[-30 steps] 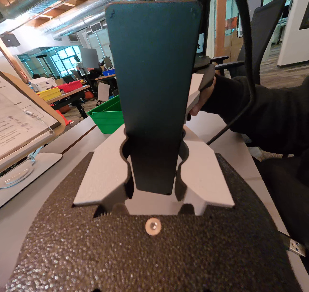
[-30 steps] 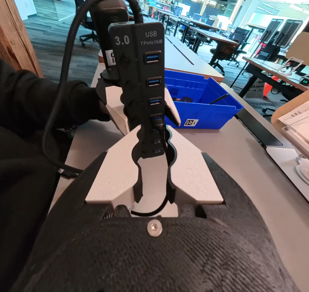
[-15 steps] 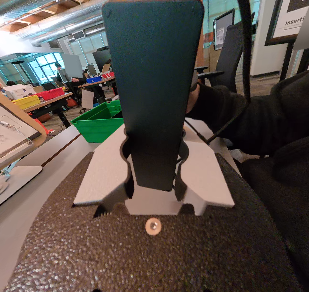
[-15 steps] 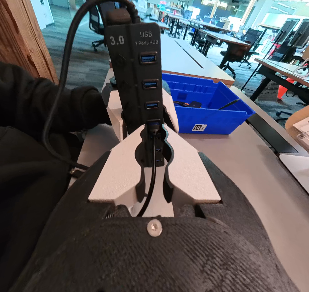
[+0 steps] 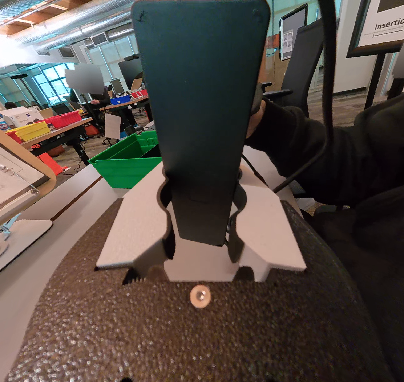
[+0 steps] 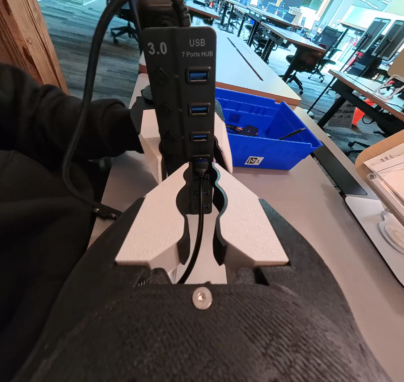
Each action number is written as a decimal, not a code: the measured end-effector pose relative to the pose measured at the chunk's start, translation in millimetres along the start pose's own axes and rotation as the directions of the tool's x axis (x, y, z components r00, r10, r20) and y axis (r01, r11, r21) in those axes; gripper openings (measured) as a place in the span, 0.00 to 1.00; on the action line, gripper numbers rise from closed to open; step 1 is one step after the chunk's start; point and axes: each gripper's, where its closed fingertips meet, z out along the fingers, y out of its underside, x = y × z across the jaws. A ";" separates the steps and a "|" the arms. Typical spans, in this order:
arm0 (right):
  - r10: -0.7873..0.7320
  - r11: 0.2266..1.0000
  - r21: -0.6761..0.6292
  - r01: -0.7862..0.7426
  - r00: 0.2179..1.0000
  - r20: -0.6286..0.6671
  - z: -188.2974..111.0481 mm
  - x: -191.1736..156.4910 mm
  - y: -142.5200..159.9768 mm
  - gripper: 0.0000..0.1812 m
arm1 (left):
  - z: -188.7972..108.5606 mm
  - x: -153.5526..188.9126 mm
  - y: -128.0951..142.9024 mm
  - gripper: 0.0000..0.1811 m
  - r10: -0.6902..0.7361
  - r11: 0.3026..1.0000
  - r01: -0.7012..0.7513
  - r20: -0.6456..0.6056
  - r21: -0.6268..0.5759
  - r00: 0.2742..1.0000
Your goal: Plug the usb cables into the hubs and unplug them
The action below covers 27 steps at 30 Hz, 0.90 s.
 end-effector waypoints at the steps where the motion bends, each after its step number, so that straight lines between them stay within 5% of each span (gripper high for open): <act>1: -0.003 1.000 -0.006 0.003 1.000 -0.005 0.0 0.3 0.4 0.08 | -0.1 -1.7 0.7 0.30 -0.005 1.000 0.005 0.009 -0.006 1.000; 3: 0.001 1.000 -0.008 -0.002 0.990 -0.140 -17.1 24.4 0.8 0.08 | -19.0 -25.2 1.5 0.30 -0.019 1.000 0.018 0.116 0.006 0.993; 7: 0.202 0.978 0.134 -0.158 0.869 -0.451 -145.1 98.4 18.3 0.08 | -79.2 -58.6 -29.5 0.30 -0.070 0.992 0.043 0.245 0.116 0.967; 10: 0.155 0.986 0.085 -0.142 0.609 -0.778 -234.5 144.5 59.1 0.08 | -90.0 -62.2 -43.4 0.30 -0.016 0.995 -0.013 0.291 0.098 0.957; 13: 0.150 0.989 0.141 -0.050 0.352 -0.924 -297.7 167.2 75.9 0.07 | -89.0 -62.8 -44.5 0.30 -0.049 0.992 0.013 0.283 0.129 0.958; 17: -0.038 0.998 -0.047 -0.031 0.253 -0.967 -309.2 180.6 114.6 0.08 | -82.6 -64.0 -41.4 0.30 -0.062 0.993 0.029 0.292 0.119 0.954; 21: -0.020 0.953 -0.172 -0.251 0.511 -0.859 -251.4 178.3 166.8 0.08 | -75.5 -58.6 -41.6 0.30 -0.037 0.996 0.011 0.279 0.093 0.960; 23: -0.051 0.910 -0.246 -0.332 0.501 -0.864 -246.7 178.9 181.0 0.19 | -73.4 -56.5 -41.2 0.30 -0.030 0.997 0.009 0.271 0.078 0.962; 27: -0.014 0.936 -0.217 -0.277 0.587 -0.810 -219.0 165.4 144.2 0.30 | -72.8 -53.5 -46.2 0.30 -0.035 0.995 0.010 0.261 0.098 0.965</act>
